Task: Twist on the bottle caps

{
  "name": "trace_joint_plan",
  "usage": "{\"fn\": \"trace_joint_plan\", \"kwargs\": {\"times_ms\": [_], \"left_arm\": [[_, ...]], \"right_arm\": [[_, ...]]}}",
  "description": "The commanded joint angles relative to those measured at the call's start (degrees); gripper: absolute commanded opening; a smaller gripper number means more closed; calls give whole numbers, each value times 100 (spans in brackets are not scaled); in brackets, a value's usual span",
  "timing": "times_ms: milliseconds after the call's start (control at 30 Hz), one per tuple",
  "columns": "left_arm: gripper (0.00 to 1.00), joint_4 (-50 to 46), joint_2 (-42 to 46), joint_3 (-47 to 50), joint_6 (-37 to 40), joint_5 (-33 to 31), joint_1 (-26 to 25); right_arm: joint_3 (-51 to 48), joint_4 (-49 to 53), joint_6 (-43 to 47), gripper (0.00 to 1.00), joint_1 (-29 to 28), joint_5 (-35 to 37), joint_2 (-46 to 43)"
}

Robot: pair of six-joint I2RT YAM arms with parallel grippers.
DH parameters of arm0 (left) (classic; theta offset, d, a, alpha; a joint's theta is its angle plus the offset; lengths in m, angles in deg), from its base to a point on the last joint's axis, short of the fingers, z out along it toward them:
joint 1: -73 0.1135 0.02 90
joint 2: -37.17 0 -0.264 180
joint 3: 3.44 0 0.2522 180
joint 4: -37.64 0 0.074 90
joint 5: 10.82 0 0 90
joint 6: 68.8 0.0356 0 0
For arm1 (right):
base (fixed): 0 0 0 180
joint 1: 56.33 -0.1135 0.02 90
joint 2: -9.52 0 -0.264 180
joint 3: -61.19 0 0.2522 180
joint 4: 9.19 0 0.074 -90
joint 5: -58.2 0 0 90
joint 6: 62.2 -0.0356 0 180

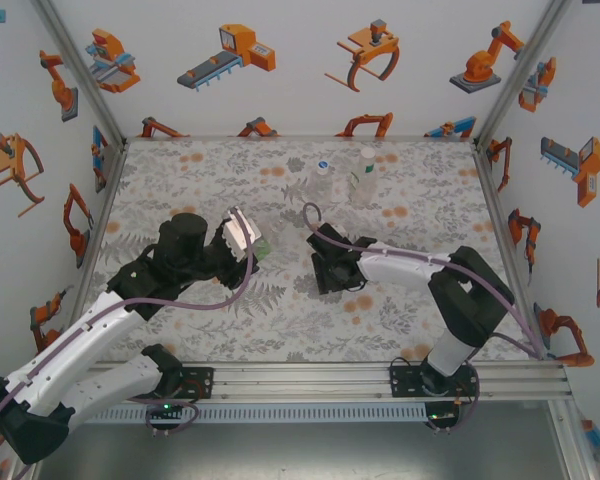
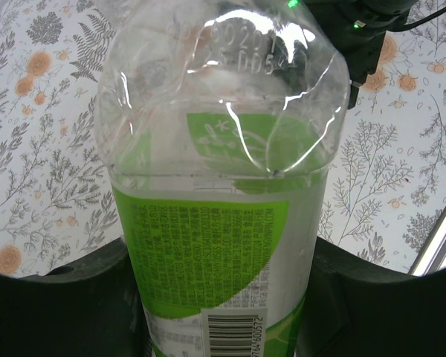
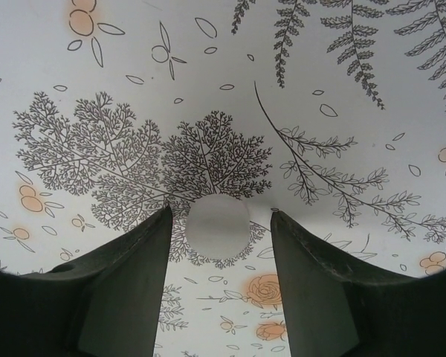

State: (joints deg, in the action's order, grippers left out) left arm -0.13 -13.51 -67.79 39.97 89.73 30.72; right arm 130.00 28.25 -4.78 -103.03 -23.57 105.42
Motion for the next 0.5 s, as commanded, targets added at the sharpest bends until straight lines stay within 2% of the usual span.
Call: {"fn": "trace_joint_plan", "kwargs": {"times_ms": [0, 233, 467], "left_arm": [[0, 2, 12, -162, -41, 127, 30], [0, -25, -20, -168, -22, 121, 31], [0, -25, -45, -171, -13, 144, 35]], "right_arm": [[152, 573, -107, 51, 12, -105, 167], [396, 743, -105, 44, 18, -108, 370], [427, 763, -95, 41, 14, -78, 403]]}}
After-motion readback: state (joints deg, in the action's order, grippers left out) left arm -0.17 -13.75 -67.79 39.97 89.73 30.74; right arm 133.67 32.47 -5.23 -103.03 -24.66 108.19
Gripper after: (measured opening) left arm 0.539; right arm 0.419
